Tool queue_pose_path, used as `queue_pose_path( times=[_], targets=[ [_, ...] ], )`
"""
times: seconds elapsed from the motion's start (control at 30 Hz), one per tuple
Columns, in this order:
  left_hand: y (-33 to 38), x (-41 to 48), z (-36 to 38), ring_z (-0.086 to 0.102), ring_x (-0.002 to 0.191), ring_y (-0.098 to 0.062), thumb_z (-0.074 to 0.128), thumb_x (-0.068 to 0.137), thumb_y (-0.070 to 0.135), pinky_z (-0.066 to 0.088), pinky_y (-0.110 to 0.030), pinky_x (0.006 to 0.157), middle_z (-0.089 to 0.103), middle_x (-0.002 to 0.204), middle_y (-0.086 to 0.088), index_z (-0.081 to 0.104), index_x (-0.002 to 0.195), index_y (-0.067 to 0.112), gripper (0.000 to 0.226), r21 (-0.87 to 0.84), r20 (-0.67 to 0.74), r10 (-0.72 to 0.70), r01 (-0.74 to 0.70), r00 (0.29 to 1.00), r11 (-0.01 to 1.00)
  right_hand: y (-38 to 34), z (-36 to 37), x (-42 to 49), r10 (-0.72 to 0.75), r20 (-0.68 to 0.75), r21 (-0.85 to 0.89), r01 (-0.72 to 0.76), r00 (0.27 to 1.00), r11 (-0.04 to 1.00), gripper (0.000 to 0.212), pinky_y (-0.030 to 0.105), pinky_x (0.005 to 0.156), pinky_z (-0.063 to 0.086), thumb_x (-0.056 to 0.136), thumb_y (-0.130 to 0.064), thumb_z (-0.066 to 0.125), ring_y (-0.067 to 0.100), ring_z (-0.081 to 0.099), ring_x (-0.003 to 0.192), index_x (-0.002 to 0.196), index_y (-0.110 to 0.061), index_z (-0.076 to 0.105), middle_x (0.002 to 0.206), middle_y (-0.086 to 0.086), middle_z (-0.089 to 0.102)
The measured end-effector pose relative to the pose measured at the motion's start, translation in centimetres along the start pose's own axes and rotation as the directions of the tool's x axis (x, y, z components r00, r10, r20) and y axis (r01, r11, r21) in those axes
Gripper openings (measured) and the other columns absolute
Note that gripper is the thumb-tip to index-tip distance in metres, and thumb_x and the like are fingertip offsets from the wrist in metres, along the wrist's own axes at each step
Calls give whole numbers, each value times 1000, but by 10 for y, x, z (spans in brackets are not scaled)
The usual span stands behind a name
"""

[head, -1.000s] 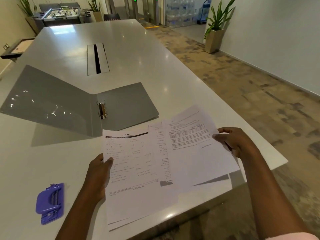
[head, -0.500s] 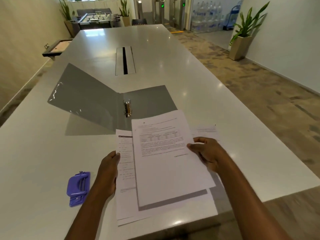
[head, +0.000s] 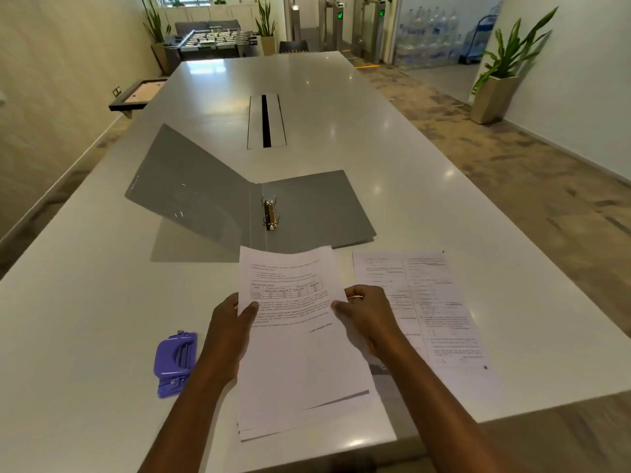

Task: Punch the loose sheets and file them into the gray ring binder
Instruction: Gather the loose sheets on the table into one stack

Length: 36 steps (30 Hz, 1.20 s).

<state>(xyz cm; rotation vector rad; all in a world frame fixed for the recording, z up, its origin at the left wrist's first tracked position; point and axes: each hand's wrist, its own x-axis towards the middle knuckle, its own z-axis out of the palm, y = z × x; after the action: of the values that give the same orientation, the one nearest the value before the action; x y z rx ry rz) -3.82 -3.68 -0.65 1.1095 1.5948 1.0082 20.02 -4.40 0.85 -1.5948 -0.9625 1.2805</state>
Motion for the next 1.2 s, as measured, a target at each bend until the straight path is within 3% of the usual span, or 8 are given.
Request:
queue_pose_path(
  times=[0.1,0.2,0.3,0.4,0.5,0.8,1.0,1.2],
  targets=[
    [0,2,-3,73,105,-20,58,105,11,58,-24,79,74,115,-1,65,128,15,24,-5,-13,-7,7,1000,1000,1,-5,1,-158,-117,-285,119,980,951,23,30,79,62,89,-19,78,17,72,87,107,-7,71,98,6,76],
    [0,3,-2,73,101,-18,59,105,10,57,-22,76,74,114,-3,65,128,14,24,12,-24,-12,12,1000,1000,2,-29,3,-264,-229,-506,117,937,854,43,41,92,59,92,-30,75,22,68,105,130,-11,63,119,7,70],
    [0,3,2,70,93,-12,58,105,8,54,-19,75,71,112,-4,64,128,13,24,35,-21,20,-19,1000,999,4,-67,2,-297,-358,-689,-35,885,724,58,44,98,52,94,-39,71,30,54,126,140,-8,55,135,14,59],
    [-2,5,-5,67,104,-27,58,105,9,52,-34,89,69,119,-9,62,135,5,30,58,-49,35,-32,998,998,4,-93,0,-243,-430,-796,-239,869,556,68,44,100,47,93,-51,67,34,50,128,139,-5,48,140,18,52],
    [-8,12,-4,64,107,-29,58,105,7,48,-37,93,68,121,-10,61,136,3,31,66,-28,36,-34,999,997,12,-110,-2,-170,-500,-797,-373,849,476,79,44,99,47,88,-57,68,36,49,129,141,-4,42,142,19,50],
    [-10,18,0,66,111,-33,59,106,14,53,-43,95,68,122,-10,61,133,8,28,82,20,19,-21,1000,996,19,-126,-1,-105,-510,-750,-381,854,541,74,43,97,50,79,-46,84,36,52,124,129,-3,50,131,20,56],
    [-7,17,2,64,110,-30,58,106,13,51,-41,94,67,122,-8,61,133,7,28,72,15,13,-14,1000,997,8,-140,10,61,-494,-676,-428,867,601,87,45,95,53,65,-46,94,39,54,123,128,-3,52,132,22,55],
    [-7,15,2,67,109,-32,59,105,12,54,-40,90,68,121,-9,61,132,6,27,56,18,-5,4,1000,998,5,-149,19,110,-499,-625,-445,859,641,97,45,100,50,59,-52,95,39,51,129,133,-6,51,137,21,53]
  ],
)
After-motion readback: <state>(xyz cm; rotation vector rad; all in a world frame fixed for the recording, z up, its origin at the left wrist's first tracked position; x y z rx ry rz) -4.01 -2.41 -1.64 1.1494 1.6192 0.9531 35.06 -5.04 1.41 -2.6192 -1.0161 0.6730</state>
